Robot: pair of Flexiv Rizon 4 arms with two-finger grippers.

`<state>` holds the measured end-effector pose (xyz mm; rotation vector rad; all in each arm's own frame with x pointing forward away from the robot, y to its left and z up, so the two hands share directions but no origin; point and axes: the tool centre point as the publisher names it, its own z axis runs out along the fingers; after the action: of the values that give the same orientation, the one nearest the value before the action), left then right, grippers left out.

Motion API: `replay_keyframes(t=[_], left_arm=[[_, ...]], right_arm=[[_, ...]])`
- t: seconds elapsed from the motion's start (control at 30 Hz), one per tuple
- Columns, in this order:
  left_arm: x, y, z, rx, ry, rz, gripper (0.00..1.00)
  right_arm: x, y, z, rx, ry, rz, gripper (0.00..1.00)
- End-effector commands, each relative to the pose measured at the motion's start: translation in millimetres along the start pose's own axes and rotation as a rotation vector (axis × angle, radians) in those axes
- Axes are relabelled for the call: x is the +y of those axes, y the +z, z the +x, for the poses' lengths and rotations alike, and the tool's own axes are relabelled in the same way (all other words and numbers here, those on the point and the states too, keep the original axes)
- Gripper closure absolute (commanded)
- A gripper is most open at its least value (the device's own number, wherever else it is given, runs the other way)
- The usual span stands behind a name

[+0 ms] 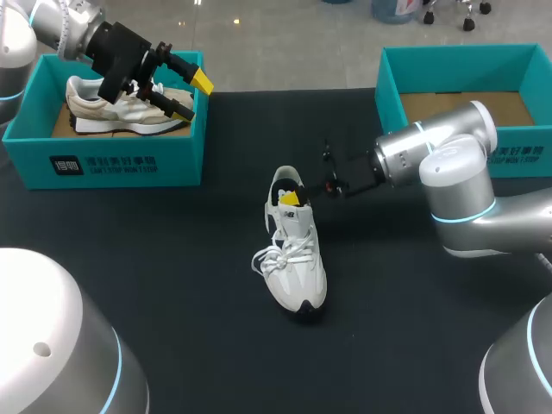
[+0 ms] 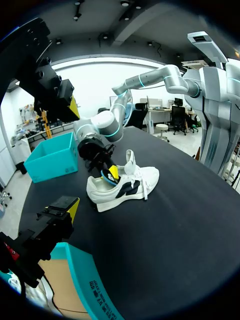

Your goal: Take the shoe out of the shoebox, open the shoe tongue, remove and reinsert the insole, then place the shoe into the shoebox

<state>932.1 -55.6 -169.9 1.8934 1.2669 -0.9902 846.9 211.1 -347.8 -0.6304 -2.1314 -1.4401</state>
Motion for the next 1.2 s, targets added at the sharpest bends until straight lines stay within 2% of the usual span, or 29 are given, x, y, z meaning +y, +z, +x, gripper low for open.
replay_keyframes(t=[0.03,0.23,0.37,0.43,0.47,0.5,0.53,0.8,0.9,0.93,0.97,1.1,1.17,1.2], left_arm=[[0,-1,-0.3,0.003,0.0,0.001,0.0],[0,-1,-0.3,0.003,0.0,0.001,0.0],[0,-1,-0.3,0.003,0.0,0.001,0.0],[0,-1,-0.3,0.003,0.0,0.001,0.0],[0,-1,-0.3,0.003,0.0,0.001,0.0],[0,-1,-0.3,0.003,0.0,0.001,0.0],[0,-1,-0.3,0.003,0.0,0.001,0.0],[0,-1,-0.3,0.003,0.0,0.001,0.0],[0,-1,-0.3,0.003,0.0,0.001,0.0],[0,-1,-0.3,0.003,0.0,0.001,0.0],[0,-1,-0.3,0.003,0.0,0.001,0.0],[0,-1,-0.3,0.003,0.0,0.001,0.0],[0,-1,-0.3,0.003,0.0,0.001,0.0],[0,-1,-0.3,0.003,0.0,0.001,0.0]], right_arm=[[11.9,-3,6.1,-0.013,-0.02,0.004,0.58],[24.4,-7,6.7,-0.019,-0.051,0.005,0.59],[26.0,-6,3.0,-0.021,-0.056,0.003,0.63],[26.3,-6,1.8,-0.021,-0.056,0.001,0.73],[26.2,-5,1.5,-0.021,-0.056,0.0,0.8],[25.1,-3,0.5,-0.02,-0.053,0.0,0.95],[23.1,-2,-0.3,-0.017,-0.045,0.005,1.0],[4.7,6,1.7,0.0,-0.006,0.02,1.0],[3.4,6,2.8,-0.001,-0.001,0.022,1.0],[4.2,5,3.8,-0.001,-0.002,0.021,0.91],[6.7,5,5.2,-0.005,-0.009,0.02,0.75],[14.6,1,9.3,-0.02,-0.034,0.026,0.52],[18.7,0,12.8,-0.026,-0.045,0.029,0.28],[20.4,-1,14.3,-0.031,-0.054,0.029,0.24]])
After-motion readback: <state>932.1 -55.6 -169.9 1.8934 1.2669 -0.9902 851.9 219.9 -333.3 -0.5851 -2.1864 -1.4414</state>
